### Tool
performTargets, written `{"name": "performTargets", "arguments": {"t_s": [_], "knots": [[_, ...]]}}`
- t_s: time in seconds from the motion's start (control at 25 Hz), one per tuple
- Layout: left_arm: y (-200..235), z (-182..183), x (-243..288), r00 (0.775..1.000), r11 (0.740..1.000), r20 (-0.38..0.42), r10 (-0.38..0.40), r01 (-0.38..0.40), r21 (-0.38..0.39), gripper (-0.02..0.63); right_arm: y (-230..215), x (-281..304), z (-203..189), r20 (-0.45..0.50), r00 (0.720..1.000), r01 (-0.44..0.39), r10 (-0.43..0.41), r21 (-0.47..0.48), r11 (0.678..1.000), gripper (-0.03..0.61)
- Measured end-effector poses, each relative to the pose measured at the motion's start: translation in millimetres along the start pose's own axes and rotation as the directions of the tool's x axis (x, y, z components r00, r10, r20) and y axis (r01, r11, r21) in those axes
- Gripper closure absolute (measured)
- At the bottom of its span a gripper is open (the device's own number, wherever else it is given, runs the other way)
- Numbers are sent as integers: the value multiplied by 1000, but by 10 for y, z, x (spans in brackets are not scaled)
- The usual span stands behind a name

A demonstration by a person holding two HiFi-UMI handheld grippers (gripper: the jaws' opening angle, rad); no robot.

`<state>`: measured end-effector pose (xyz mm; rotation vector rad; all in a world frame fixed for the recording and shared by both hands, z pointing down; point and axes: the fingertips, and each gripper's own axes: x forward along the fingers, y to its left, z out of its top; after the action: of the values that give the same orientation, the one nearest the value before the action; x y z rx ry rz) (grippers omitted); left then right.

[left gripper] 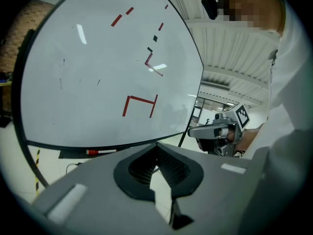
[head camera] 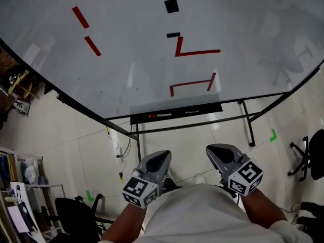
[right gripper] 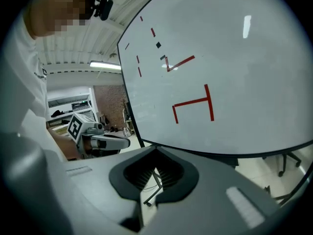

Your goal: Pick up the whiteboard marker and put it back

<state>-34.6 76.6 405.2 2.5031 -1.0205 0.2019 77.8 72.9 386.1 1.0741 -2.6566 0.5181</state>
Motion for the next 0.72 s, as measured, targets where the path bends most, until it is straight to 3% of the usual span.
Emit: {"name": "performTargets", "arguments": {"t_s": [0.28,0.48,0.72], "knots": [[-529,-281,-53,991,991,18,134,-134,-6,597,-33,-559,-295,-33,996,-80,80,-7,997,577],[-782,-332,-71,994,994,29,106,-106,-20,597,-43,-716,-369,-44,996,-81,81,-4,997,577],[-715,-259,-154,996,996,19,92,-92,11,597,114,-672,-318,-35,997,-68,67,-9,998,577]]}}
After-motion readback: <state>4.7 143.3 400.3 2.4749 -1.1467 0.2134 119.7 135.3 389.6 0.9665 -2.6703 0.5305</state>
